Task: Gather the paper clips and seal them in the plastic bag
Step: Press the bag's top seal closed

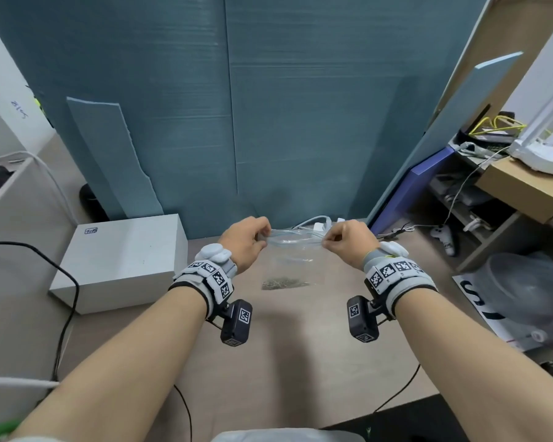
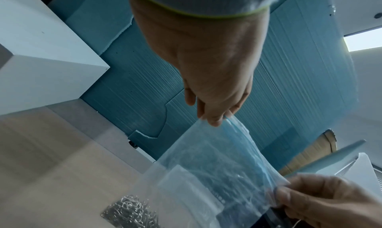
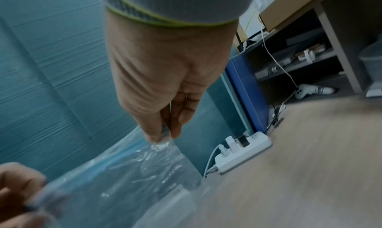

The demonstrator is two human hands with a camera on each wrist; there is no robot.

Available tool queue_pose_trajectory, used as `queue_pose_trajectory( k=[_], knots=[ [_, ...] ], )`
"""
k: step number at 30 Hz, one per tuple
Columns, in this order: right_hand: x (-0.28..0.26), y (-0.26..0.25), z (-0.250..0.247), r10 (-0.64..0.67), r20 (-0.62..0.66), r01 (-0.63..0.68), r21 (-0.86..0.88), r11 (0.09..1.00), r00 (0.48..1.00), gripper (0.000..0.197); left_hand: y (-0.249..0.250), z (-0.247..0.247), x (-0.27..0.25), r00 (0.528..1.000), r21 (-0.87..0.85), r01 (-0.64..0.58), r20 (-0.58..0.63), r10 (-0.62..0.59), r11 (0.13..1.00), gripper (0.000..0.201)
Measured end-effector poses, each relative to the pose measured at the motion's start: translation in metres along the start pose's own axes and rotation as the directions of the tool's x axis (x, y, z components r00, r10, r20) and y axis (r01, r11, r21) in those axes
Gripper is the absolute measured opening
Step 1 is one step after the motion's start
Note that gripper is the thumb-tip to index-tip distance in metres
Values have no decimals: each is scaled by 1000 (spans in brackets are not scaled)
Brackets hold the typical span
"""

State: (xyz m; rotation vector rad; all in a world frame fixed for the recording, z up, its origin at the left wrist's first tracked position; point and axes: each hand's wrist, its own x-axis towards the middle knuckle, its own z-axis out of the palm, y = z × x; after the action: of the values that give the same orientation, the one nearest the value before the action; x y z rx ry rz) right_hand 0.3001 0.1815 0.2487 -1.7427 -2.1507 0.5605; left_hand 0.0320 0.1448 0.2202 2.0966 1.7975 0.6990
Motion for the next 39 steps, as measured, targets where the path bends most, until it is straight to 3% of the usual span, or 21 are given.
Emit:
queue_pose_trajectory(
  k=[4,11,16,21,23,26,28,30,32,35,39],
  knots=[
    [0,0,3,-6,-5,6,58,998,1000,6,1,10,-3,995,6,-46,90,46,999,23],
    [-4,1,0,-79,-6,79,124,989,997,3,4,17,-9,998,45,61,22,-62,997,21],
    [5,-2,2,-149,-46,155,194,969,988,9,17,22,-8,994,-45,49,98,-45,998,41],
    [12,8,16,-213,-40,215,311,926,976,21,44,32,-7,978,-92,92,194,-73,991,32],
    [13,12,20,-235,-28,231,335,914,972,24,51,36,-4,986,-96,87,148,-73,992,20],
    [12,24,26,-197,20,170,425,889,980,44,51,39,-1,989,-124,142,62,-135,982,15],
    [9,32,30,-170,110,99,471,877,979,70,52,39,-1,988,-143,152,42,-148,978,17],
    [7,39,37,-134,216,31,425,905,967,78,54,35,-2,990,-188,141,25,-139,972,20],
    [8,49,49,-81,286,-27,354,935,955,61,59,32,-2,990,-231,141,17,-141,963,24],
    [6,61,68,-59,289,-41,327,944,956,23,62,27,-3,990,-262,141,24,-140,955,26],
    [4,71,80,-87,282,-40,416,908,955,21,61,20,-6,981,-325,180,-10,-194,928,22]
  ],
)
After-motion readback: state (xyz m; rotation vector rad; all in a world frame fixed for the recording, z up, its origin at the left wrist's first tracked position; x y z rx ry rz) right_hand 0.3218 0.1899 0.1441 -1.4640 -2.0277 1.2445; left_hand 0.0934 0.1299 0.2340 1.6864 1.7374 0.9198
